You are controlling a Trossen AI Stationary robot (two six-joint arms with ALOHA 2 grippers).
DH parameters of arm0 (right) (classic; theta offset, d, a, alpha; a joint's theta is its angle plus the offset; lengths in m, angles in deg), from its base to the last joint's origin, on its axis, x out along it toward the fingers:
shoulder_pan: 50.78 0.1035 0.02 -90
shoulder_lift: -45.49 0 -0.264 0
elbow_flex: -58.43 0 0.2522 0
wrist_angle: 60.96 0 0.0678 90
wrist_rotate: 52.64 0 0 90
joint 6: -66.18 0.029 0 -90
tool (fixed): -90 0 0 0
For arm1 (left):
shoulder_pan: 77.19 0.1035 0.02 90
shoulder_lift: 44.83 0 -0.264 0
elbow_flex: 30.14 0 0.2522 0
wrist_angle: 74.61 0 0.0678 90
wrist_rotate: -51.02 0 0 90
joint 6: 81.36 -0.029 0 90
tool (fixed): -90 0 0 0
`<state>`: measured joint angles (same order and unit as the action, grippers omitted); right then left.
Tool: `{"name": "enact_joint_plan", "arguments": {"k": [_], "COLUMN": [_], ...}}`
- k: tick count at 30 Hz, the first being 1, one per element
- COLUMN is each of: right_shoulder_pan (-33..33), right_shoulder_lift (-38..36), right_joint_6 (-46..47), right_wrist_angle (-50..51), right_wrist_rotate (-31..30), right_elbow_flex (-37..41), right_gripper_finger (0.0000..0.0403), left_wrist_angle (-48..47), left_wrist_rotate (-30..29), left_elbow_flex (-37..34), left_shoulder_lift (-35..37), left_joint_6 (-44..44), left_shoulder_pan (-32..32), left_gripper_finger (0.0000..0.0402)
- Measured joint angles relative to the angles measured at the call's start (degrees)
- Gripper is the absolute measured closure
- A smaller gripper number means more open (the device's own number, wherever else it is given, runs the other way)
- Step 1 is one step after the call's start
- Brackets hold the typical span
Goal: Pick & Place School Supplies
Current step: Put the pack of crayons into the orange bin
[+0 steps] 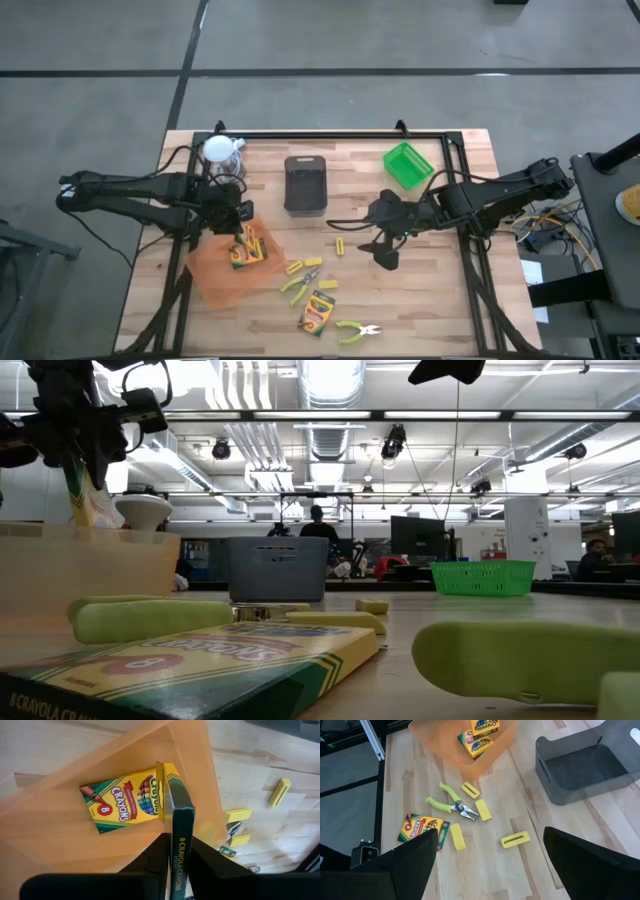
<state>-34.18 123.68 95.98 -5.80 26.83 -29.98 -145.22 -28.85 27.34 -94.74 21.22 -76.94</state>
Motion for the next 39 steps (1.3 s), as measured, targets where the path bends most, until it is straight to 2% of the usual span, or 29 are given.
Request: {"name": "enact_joint_plan", "arguments": {"k": [9, 20, 28, 34, 39], "right_shoulder_pan": [0.0, 0.0, 0.0, 0.0, 0.0], "right_shoulder_lift": [0.0, 0.0, 0.0, 0.0, 0.0], "right_joint_6": [0.0, 0.0, 0.0, 0.0, 0.0], "right_wrist_angle": [0.0, 0.0, 0.0, 0.0, 0.0], "right_wrist_rotate": [0.0, 0.0, 0.0, 0.0, 0.0], "right_elbow_flex": [0.0, 0.0, 0.0, 0.0, 0.0], "right_gripper_finger": [0.0048, 0.0048, 0.0048, 0.0048, 0.0048], "left_wrist_angle": [0.6, 2.0, 4.0, 9.4, 15.9], "left_wrist_rotate": [0.0, -0.1, -0.8, -1.2, -6.8], "left_elbow_flex": [0.0, 0.0, 0.0, 0.0, 0.0], "left_shoulder_lift": [0.0, 0.0, -0.2, -0.2, -0.2], "left_joint_6": [-0.1, -0.2, -0.8, -9.7, -28.4], "left_shoulder_pan": [0.0, 0.0, 0.0, 0.0, -0.6], "left_gripper_finger": [0.0315, 0.0269, 0.0264, 0.0264, 0.0264]}}
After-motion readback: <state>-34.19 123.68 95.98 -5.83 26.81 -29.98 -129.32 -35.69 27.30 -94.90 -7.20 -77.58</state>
